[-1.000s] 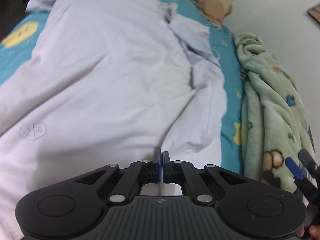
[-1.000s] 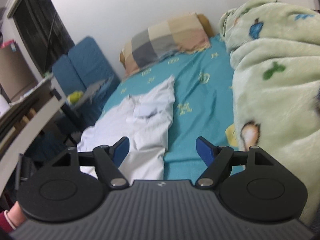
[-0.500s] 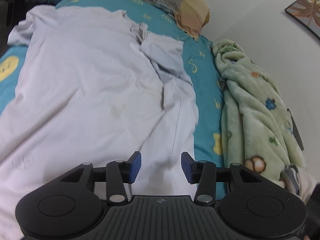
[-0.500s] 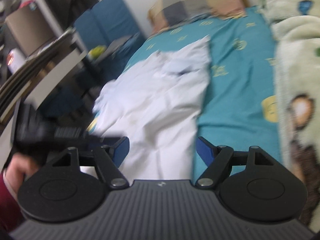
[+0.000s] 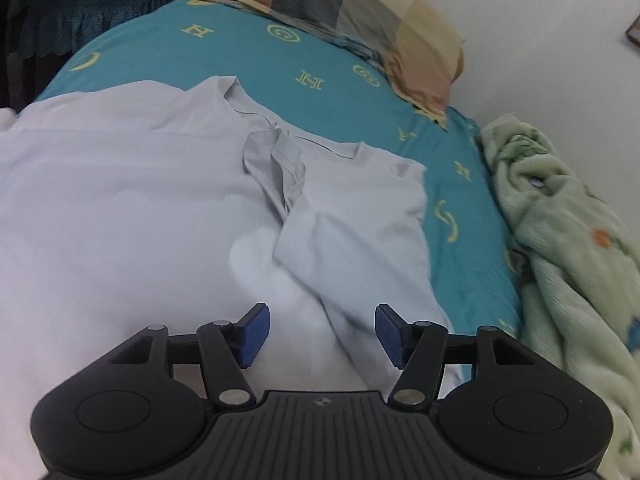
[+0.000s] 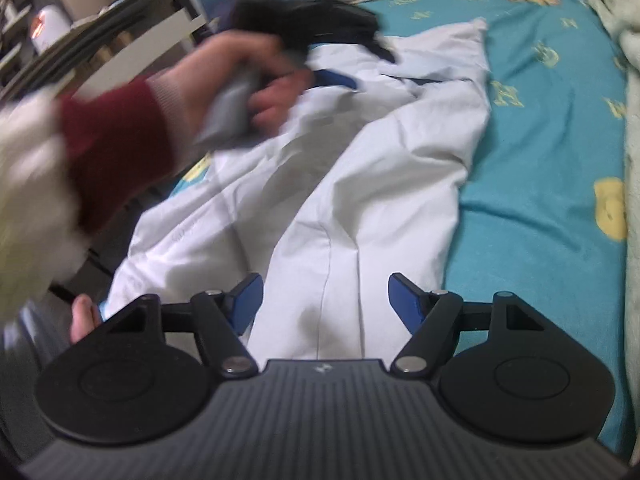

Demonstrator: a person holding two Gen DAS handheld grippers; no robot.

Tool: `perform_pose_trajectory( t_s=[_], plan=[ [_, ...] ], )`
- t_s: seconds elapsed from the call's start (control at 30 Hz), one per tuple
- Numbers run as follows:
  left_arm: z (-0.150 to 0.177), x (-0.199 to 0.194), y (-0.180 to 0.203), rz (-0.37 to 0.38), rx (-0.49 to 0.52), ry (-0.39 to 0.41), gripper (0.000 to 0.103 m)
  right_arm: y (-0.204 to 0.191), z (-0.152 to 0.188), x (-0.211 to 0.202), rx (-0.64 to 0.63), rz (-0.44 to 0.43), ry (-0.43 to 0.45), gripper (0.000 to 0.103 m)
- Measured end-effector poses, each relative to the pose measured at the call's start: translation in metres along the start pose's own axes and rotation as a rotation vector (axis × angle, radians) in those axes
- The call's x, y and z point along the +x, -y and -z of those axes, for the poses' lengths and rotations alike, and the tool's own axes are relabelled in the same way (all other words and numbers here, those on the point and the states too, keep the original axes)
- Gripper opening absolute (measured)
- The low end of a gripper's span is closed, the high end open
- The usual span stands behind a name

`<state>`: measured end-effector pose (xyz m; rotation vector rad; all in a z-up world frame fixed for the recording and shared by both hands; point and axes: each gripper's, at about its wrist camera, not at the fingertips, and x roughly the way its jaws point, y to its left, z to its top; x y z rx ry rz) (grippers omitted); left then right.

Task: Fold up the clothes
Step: 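Pinch the folded edge near the collar with the left gripper while the right gripper presses the shirt body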

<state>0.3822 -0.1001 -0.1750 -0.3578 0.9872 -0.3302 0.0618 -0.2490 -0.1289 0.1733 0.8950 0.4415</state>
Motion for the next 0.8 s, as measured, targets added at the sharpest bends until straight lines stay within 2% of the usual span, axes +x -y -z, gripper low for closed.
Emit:
perform_pose_trajectory(
  t_s=[0.1,0.17,0.2,0.23,0.27,0.3,0.33,0.37,0.43,0.63,0.8],
  plan=[
    [-0.019,0.032,-0.005,-0.007,-0.017,0.009,0.059,-0.005,-0.001,0.016,-0.043,-0.001,-0.030,0.070],
    [-0.027,0.045,-0.001,-0.019,0.013,0.016,0.058,-0.005,0.000,0.028,-0.054,0.015,-0.071,0.068],
    [-0.030,0.049,0.003,-0.034,0.037,0.022,0.052,-0.005,0.000,0.031,-0.061,0.014,-0.085,0.066],
    [-0.034,0.054,0.007,-0.049,0.061,0.027,0.035,-0.007,0.001,0.031,-0.070,0.010,-0.096,0.054],
    [-0.036,0.054,0.011,-0.056,0.089,0.028,0.024,-0.008,0.002,0.032,-0.079,0.005,-0.107,0.042],
    [-0.038,0.055,0.015,-0.063,0.116,0.029,0.011,-0.009,0.003,0.033,-0.088,0.000,-0.118,0.035],
    [-0.040,0.056,0.020,-0.071,0.144,0.030,0.008,-0.011,0.004,0.033,-0.097,-0.005,-0.129,0.021],
    [-0.043,0.052,0.022,-0.079,0.151,0.042,0.007,-0.012,0.005,0.034,-0.105,-0.010,-0.140,0.012],
    [-0.050,0.045,0.027,-0.095,0.165,0.067,0.006,-0.014,0.007,0.036,-0.123,-0.020,-0.162,0.008],
    [-0.072,0.023,0.042,-0.143,0.208,0.143,0.006,-0.022,0.013,0.040,-0.175,-0.049,-0.228,0.006],
    [-0.076,0.050,0.030,-0.229,0.233,0.110,0.006,-0.029,0.018,0.043,-0.219,-0.073,-0.283,0.006]
  ],
)
